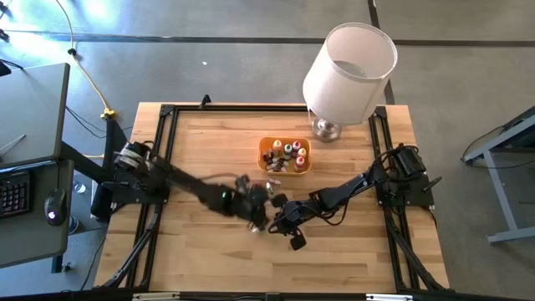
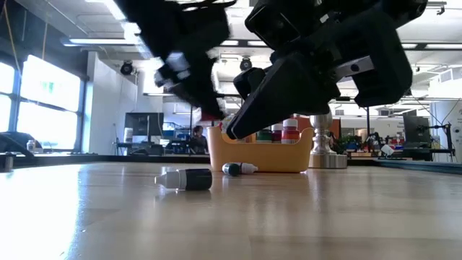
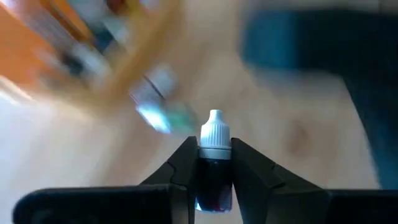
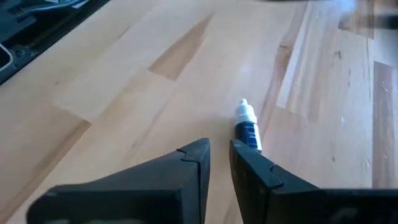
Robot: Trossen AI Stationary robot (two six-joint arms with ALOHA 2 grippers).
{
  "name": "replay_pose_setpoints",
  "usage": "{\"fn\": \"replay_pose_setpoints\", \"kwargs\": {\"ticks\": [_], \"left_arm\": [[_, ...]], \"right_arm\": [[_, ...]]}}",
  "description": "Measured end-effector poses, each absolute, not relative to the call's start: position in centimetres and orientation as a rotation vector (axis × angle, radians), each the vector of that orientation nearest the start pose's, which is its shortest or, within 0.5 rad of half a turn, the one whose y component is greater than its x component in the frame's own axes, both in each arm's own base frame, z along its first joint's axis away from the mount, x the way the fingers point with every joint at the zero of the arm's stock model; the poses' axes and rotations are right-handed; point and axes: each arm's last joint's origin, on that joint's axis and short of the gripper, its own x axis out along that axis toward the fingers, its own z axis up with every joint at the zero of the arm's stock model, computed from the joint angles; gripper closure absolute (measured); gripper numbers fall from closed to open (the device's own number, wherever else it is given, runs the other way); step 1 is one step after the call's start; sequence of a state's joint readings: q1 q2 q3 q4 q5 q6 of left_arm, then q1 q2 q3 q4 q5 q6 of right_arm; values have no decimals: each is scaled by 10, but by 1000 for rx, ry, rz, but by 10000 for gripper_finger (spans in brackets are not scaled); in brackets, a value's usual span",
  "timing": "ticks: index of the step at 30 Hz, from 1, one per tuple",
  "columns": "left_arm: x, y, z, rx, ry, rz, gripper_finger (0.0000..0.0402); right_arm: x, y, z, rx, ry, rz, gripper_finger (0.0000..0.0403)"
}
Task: Pick & Place food coloring
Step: Put the small red food coloring bottle into the yellow container, then put the small blue food coloring bottle into the yellow container
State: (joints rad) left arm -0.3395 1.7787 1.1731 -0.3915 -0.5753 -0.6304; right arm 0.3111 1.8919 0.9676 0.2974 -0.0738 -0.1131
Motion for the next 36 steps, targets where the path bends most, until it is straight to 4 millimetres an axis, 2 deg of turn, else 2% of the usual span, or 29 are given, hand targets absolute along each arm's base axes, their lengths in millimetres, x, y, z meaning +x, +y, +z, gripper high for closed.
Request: {"fn": "replay_pose_setpoints", "kwargs": {"ticks": [4,8,13,17,21,26,30,36], "left_arm": [[358,-67,221,-48,750,554,329],[371,-22,234,15,750,599,328],[375,33,235,-47,773,576,317],[372,61,233,-133,795,530,289],[369,73,231,-163,824,506,255],[367,69,233,-150,843,484,237],[367,64,250,-150,838,462,236],[360,61,282,-125,891,484,236]], "right_arm": [[358,117,138,-182,604,407,348],[358,117,137,-177,615,399,348],[359,111,136,-180,627,343,348],[360,108,136,-195,633,288,348],[360,104,136,-229,637,174,347],[361,104,137,-147,628,144,345],[367,106,136,-114,571,189,325],[376,110,112,-84,512,259,272]]}}
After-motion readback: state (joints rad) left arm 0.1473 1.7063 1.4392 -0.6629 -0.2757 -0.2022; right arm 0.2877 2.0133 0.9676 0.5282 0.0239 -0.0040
